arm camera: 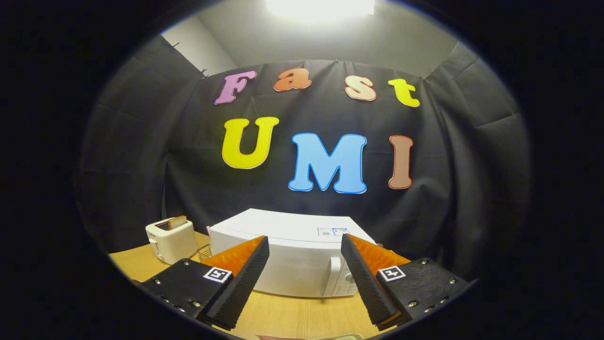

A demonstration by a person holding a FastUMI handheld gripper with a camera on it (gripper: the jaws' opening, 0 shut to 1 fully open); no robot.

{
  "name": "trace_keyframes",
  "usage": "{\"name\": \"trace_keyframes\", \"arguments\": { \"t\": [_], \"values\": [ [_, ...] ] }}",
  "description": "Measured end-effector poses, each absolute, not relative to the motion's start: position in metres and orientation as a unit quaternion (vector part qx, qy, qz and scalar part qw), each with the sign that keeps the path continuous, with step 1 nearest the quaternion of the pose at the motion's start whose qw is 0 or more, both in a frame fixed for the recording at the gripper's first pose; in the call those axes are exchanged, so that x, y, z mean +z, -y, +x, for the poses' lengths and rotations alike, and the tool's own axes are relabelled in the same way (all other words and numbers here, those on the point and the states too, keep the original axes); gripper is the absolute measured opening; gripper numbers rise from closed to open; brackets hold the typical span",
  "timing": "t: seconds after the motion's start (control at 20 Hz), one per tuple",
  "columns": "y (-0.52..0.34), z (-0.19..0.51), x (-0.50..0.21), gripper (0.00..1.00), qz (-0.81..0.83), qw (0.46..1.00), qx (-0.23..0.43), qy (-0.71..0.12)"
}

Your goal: Open the microwave, put the food inside, and close the microwave door.

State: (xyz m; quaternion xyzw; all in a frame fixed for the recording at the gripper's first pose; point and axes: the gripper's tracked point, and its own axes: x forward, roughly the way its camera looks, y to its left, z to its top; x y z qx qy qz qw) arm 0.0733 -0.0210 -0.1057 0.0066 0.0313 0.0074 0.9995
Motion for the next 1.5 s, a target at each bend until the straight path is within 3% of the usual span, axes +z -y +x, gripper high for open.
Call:
{"name": "trace_keyframes", "arguments": {
  "t": [0.75,0.8,1.0,1.1,1.2,1.25,1.3,1.5],
  "values": [
    [0.071,0.163,-0.226,0.97,0.035,0.996,-0.026,-0.083],
    [0.074,0.168,-0.234,0.92,0.041,0.995,-0.025,-0.088],
    [0.081,0.184,-0.255,0.87,0.040,0.995,-0.034,-0.087],
    [0.077,0.188,-0.268,0.76,0.049,0.993,-0.027,-0.102],
    [0.077,0.192,-0.275,0.76,0.051,0.993,-0.031,-0.105],
    [0.076,0.197,-0.279,0.69,0.053,0.993,-0.029,-0.105],
    [0.073,0.198,-0.281,0.53,0.054,0.993,-0.024,-0.105],
    [0.076,0.199,-0.286,0.29,0.034,0.995,-0.030,-0.088]
  ]
}}
